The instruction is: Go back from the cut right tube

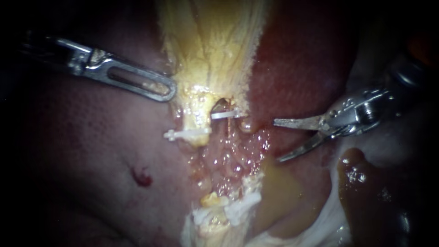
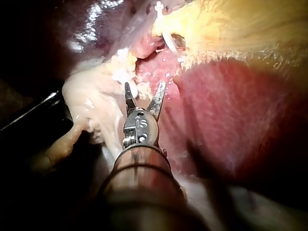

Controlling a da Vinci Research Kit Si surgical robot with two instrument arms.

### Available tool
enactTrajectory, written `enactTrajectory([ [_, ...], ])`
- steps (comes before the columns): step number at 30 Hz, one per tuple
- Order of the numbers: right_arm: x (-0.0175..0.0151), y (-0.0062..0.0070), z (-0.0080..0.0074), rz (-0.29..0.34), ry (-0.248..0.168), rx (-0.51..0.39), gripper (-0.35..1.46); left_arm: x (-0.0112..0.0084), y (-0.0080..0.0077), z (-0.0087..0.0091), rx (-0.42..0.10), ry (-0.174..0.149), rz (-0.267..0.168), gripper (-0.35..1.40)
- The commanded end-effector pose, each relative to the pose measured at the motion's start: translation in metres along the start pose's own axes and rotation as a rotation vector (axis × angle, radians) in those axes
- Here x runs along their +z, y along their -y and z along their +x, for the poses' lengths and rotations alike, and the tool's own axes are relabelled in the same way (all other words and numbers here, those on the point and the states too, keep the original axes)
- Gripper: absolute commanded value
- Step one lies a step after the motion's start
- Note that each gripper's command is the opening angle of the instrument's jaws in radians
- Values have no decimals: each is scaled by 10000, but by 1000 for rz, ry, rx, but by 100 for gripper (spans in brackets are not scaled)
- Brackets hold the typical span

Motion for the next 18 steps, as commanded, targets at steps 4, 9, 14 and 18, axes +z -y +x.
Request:
enactTrajectory([
  [4, -3, -1, 0, 3, -1, 1, 145, 12, -4, 2, 31, -2, 1, -35],
  [9, -4, -1, -1, 3, -1, 1, 145, 17, -5, 2, 32, -3, 2, -35],
  [14, -4, -1, -1, 2, -1, 1, 145, 17, -5, 2, 32, -3, 2, -35],
  [18, -2, -2, 0, 2, -1, 2, 145, 17, -5, 2, 32, -3, 2, -35],
])
